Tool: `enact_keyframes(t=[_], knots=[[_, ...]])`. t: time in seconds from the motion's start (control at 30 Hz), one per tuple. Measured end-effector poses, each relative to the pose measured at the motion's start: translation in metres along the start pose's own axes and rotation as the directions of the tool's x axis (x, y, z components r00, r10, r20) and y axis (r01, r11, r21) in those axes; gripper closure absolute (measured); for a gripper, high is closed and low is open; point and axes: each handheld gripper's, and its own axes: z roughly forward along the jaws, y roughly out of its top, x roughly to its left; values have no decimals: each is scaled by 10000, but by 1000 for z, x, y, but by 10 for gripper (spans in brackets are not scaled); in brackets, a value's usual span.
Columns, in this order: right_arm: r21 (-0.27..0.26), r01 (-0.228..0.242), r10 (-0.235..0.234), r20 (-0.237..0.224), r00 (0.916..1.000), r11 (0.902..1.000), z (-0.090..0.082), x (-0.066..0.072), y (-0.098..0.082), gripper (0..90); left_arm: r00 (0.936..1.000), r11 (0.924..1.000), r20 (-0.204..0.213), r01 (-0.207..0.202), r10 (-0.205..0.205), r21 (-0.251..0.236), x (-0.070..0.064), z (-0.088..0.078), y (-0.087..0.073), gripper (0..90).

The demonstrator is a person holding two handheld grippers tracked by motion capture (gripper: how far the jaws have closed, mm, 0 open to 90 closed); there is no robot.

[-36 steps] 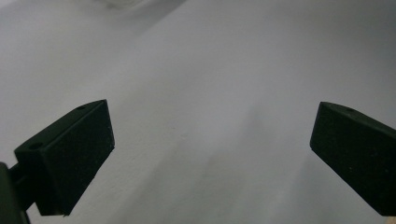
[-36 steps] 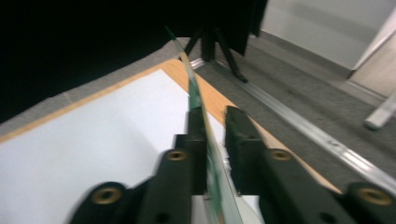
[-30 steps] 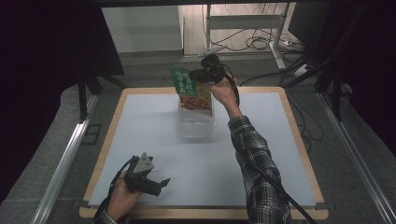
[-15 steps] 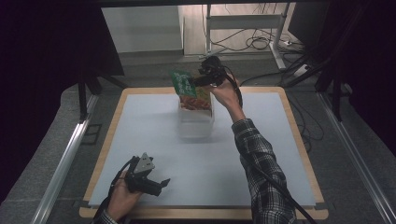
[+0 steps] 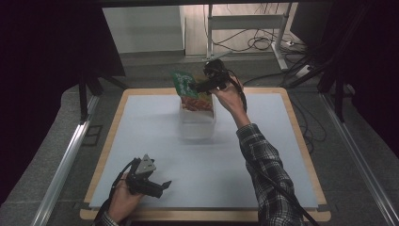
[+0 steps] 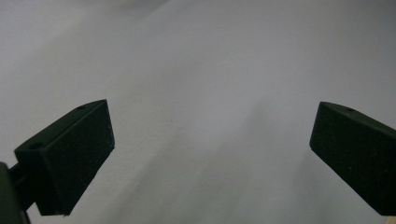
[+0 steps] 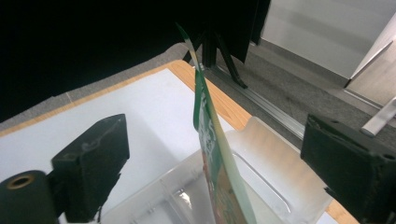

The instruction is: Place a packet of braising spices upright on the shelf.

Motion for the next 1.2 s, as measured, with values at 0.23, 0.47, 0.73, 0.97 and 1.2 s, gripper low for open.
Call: enact_keyframes(t=[0.23, 0.47, 0.73, 0.97, 1.2], knots=[[63, 21, -22, 31, 10000, 10000, -3, 5, -2, 20, 9998, 9998, 140, 175, -174, -73, 1, -1, 0, 0], [130, 57, -58, 93, 9999, 9999, -8, 8, -7, 0, 9998, 9999, 157, 156, -155, -18, 0, -1, 0, 1], [208, 69, -69, -18, 10000, 9998, -15, 11, -14, 0, 10000, 10000, 57, 32, -33, 79, -1, 0, 0, 2], [227, -73, 76, -92, 9999, 9997, -19, 12, -23, 0, 10000, 9999, 26, -20, 20, 104, -1, 1, 0, 2], [195, -289, 293, -182, 9994, 9994, -23, 14, -33, 0, 10000, 10000, 42, -26, 25, 59, -1, 0, 1, 1]])
